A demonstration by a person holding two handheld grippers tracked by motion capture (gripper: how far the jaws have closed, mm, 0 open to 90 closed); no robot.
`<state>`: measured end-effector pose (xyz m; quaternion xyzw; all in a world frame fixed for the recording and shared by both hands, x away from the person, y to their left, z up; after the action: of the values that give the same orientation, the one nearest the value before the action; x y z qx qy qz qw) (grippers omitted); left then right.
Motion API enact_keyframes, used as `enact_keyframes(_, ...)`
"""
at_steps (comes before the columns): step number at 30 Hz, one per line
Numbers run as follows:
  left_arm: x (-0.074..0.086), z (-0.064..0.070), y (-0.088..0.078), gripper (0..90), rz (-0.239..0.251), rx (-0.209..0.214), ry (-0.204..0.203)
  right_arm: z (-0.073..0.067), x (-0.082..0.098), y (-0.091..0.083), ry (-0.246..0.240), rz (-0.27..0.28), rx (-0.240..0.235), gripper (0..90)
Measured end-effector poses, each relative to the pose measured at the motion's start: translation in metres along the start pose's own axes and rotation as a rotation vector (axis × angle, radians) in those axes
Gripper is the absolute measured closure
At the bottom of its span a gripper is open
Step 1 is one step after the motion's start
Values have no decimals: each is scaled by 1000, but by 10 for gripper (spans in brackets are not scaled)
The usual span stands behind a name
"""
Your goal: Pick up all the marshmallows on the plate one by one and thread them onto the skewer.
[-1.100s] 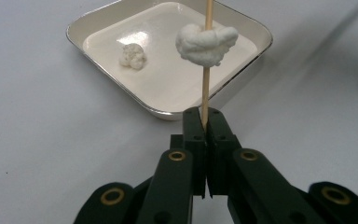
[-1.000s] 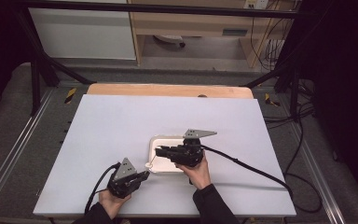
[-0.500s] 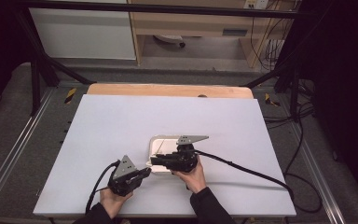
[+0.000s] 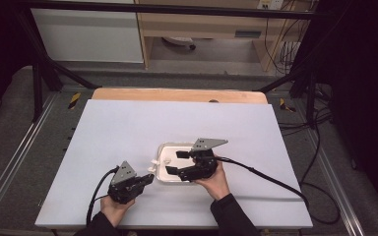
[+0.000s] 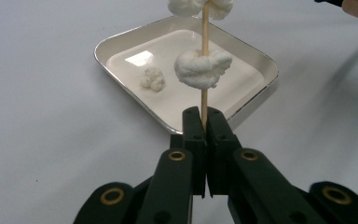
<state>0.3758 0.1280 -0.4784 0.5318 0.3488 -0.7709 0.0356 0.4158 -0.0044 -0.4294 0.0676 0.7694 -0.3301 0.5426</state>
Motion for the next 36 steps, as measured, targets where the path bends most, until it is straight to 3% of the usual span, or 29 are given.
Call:
enact_keyframes(3,2,-4,-5,882,-6,1,-3,8,4,1,-30,-30,35,131)
enact_keyframes(6,4,-7,-7,882,-20,-1,-9,15,13,2,-27,-86,50,95)
enact_keyframes(8,5,-8,-9,882,-24,3,-10,19,17,1,-53,-120,71,78)
enact_keyframes(11,5,-11,-12,882,-28,6,-17,23,19,2,-87,-138,103,60)
enact_keyframes(14,6,-12,-15,882,-35,5,-16,26,21,6,-85,-149,109,43)
enact_keyframes(19,7,-15,-21,882,-44,-3,-4,30,24,13,-85,-162,121,32)
enact_keyframes(24,8,-16,-23,881,-53,-3,0,37,23,22,-46,-164,141,25)
enact_keyframes(27,9,-16,-23,881,-60,-5,7,41,24,29,-70,-191,168,25)
enact_keyframes(36,8,-18,-24,881,-63,-5,3,45,25,59,-101,-247,187,86)
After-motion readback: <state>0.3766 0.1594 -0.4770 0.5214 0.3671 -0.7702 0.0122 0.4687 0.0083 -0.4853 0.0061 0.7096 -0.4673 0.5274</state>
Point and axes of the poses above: each handheld gripper's, and its own axes: y roughly forward along the jaws, x roughly out of its underside, z roughly to its right, the point moved 9 cm from there along y, roughly forward along the jaws, and after that the axes turned 10 degrees about x, right-handed, at the moved point
